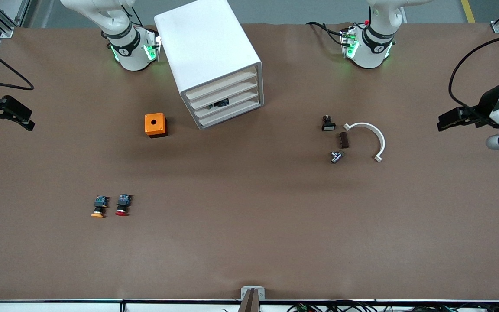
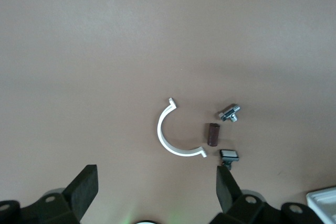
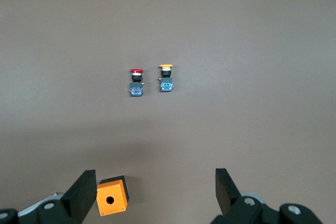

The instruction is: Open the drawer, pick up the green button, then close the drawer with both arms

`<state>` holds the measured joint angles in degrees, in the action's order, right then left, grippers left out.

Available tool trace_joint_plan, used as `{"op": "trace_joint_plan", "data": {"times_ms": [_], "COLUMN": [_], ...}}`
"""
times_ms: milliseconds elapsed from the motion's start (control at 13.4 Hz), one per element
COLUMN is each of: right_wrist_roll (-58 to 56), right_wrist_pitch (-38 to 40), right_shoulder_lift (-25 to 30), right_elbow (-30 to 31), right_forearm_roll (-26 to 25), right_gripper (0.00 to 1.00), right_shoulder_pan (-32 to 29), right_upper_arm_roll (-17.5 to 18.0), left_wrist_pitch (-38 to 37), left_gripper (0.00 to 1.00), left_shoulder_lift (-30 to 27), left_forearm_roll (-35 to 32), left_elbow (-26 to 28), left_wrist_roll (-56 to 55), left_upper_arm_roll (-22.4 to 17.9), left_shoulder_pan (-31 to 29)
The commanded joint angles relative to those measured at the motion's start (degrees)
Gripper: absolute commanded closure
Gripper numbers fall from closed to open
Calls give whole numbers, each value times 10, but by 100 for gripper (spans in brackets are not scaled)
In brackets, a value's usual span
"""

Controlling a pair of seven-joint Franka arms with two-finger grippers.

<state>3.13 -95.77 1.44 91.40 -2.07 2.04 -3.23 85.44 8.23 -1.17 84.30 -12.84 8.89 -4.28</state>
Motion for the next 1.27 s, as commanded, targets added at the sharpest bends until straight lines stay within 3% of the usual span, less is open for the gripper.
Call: {"op": "trace_joint_plan", "data": {"times_ms": [0, 447, 744, 1191], "right_wrist_roll": [5, 6, 37, 50], "right_wrist_pitch": [-5, -8, -9, -14], "right_shoulder_lift": [3, 1, -3, -28], "right_elbow": [4, 6, 13, 29], "right_forearm_roll": [-7, -7, -7, -3], "right_gripper": [0, 0, 0, 0], "right_shoulder_pan": [-9, -9, -8, -8], "right_upper_arm_roll": [7, 7, 7, 7], "left_wrist_pitch": [-6, -6, -6, -11], "left_gripper": [0, 0, 0, 0], "left_shoulder_lift": [32, 78, 109, 169], "left_forearm_roll": [2, 30, 34, 63], "left_elbow": [-34, -33, -33, -32], "left_wrist_roll": [-106, -294, -480, -672], "left_upper_arm_roll": [2, 2, 2, 4], "left_shoulder_pan": [13, 30, 69, 130]}}
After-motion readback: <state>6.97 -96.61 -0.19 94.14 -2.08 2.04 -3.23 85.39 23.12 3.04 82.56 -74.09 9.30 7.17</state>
